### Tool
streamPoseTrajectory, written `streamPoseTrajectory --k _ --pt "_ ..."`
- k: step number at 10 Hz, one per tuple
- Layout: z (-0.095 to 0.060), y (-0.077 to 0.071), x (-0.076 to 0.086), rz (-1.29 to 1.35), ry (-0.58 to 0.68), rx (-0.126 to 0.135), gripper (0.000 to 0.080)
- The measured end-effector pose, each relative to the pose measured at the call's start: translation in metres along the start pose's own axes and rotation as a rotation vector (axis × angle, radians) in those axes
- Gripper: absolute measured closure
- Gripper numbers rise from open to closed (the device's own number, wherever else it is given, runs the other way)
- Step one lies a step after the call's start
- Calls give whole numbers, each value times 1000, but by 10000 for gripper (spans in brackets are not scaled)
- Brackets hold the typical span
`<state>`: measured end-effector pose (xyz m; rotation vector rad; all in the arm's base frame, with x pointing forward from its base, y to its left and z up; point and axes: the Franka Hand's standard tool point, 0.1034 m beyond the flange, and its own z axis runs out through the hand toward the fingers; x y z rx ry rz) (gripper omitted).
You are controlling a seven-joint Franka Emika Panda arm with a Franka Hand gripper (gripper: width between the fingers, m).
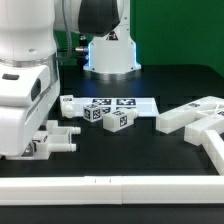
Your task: Assemble chair
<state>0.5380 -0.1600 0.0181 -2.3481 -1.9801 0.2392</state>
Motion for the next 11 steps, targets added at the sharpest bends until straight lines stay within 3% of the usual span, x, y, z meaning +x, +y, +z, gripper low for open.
streamPoseTrajectory --k 1,6,8,9,11 --pt "0 0 0 0 0 0 472" --pt "-1 0 0 0 0 -1 472" --pt "-17 -1 -3 0 -4 3 472" --pt "-22 -2 -4 2 -5 13 472" --pt "-27 -1 -5 4 -6 7 472"
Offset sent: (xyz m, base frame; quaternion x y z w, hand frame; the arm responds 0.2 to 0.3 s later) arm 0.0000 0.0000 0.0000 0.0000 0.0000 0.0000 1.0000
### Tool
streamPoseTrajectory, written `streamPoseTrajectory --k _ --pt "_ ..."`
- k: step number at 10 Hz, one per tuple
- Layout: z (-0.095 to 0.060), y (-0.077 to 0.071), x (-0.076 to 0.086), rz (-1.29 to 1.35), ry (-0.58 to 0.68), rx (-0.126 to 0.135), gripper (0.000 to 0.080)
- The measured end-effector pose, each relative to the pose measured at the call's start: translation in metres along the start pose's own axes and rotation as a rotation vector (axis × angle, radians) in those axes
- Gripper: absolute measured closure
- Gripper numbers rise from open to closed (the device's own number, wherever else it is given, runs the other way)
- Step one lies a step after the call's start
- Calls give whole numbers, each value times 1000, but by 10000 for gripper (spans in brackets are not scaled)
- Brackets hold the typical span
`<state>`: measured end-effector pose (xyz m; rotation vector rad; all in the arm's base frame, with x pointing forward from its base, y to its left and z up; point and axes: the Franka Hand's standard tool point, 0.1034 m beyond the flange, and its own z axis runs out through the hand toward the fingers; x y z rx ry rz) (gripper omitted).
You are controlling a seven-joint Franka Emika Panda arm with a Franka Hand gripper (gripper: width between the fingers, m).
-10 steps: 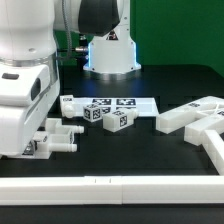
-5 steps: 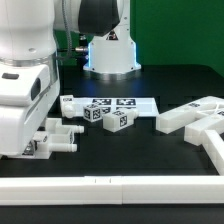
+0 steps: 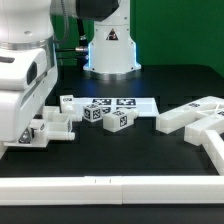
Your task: Assemble chair
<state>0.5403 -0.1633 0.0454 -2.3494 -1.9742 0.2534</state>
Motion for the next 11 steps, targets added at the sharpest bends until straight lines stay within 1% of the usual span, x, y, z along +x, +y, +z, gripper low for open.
streamPoseTrajectory --k 1,2,3,5,8,9,10,11 --pt "7 -2 0 5 3 5 472" --pt "21 -6 1 7 5 23 472" --pt "28 -6 3 10 6 28 472" --pt "26 5 3 14 9 15 471" --pt "27 5 3 13 9 16 471" --pt "24 5 3 23 9 9 264" --pt "18 3 3 34 10 -12 172" --pt "14 -2 3 42 13 -30 172"
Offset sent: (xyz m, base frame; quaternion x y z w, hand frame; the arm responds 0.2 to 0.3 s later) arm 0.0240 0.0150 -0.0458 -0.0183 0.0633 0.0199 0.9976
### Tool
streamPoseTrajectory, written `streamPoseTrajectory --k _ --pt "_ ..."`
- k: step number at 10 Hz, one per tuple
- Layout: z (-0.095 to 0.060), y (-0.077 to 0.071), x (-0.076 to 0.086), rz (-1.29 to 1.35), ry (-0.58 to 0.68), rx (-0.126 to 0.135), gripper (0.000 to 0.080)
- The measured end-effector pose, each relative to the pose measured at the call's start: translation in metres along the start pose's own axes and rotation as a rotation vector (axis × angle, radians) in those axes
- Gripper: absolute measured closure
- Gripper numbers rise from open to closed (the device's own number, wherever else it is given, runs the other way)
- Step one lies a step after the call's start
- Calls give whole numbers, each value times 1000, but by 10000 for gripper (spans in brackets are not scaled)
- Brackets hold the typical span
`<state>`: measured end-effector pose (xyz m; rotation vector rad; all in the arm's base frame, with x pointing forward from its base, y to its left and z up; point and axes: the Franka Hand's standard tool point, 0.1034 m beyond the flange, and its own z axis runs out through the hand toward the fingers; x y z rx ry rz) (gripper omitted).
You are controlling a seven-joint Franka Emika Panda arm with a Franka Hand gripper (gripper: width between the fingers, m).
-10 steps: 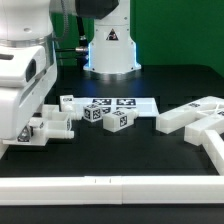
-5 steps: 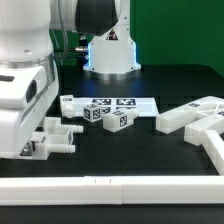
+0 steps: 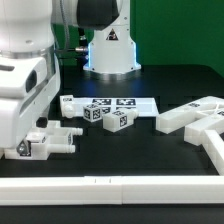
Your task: Assemble chair
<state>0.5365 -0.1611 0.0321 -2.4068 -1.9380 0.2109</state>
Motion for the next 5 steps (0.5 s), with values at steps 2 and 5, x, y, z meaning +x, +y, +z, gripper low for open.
streamPoseTrajectory --k 2,5 --pt "-5 -14 -5 14 6 -12 151" --pt "-3 -17 -7 16 6 -3 150"
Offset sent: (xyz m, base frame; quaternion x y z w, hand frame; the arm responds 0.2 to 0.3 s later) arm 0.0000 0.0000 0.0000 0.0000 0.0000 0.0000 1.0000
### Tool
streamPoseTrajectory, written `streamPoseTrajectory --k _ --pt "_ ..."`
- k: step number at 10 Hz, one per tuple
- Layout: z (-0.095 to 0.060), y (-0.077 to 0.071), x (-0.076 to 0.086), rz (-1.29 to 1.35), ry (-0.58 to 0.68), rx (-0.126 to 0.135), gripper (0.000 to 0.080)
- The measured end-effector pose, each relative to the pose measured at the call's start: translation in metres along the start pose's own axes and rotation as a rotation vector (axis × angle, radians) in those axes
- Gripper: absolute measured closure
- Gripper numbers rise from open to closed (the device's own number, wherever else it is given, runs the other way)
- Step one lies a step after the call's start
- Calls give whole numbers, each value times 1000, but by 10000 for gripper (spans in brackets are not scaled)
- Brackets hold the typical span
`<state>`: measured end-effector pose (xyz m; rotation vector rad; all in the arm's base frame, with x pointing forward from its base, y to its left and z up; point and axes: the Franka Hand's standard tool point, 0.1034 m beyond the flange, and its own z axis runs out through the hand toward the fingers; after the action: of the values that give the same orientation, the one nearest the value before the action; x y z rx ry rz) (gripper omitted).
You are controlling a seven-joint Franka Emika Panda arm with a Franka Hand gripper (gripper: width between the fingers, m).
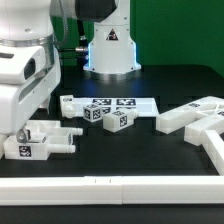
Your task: Assemble chair
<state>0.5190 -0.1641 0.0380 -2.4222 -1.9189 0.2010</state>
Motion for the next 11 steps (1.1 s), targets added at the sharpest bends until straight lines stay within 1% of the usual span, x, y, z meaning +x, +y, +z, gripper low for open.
streamPoseTrajectory --k 1,2,3,4,7,9,11 --pt "0 0 0 0 0 -3 150" --pt "-3 8 -1 -7 7 -56 150" --pt "-6 12 -5 7 21 -103 150" --pt "-6 13 -5 8 22 -131 150" --pt "-4 12 -4 7 21 -126 150" --pt "-4 13 0 31 25 -127 150" --pt "3 13 0 35 25 -118 150"
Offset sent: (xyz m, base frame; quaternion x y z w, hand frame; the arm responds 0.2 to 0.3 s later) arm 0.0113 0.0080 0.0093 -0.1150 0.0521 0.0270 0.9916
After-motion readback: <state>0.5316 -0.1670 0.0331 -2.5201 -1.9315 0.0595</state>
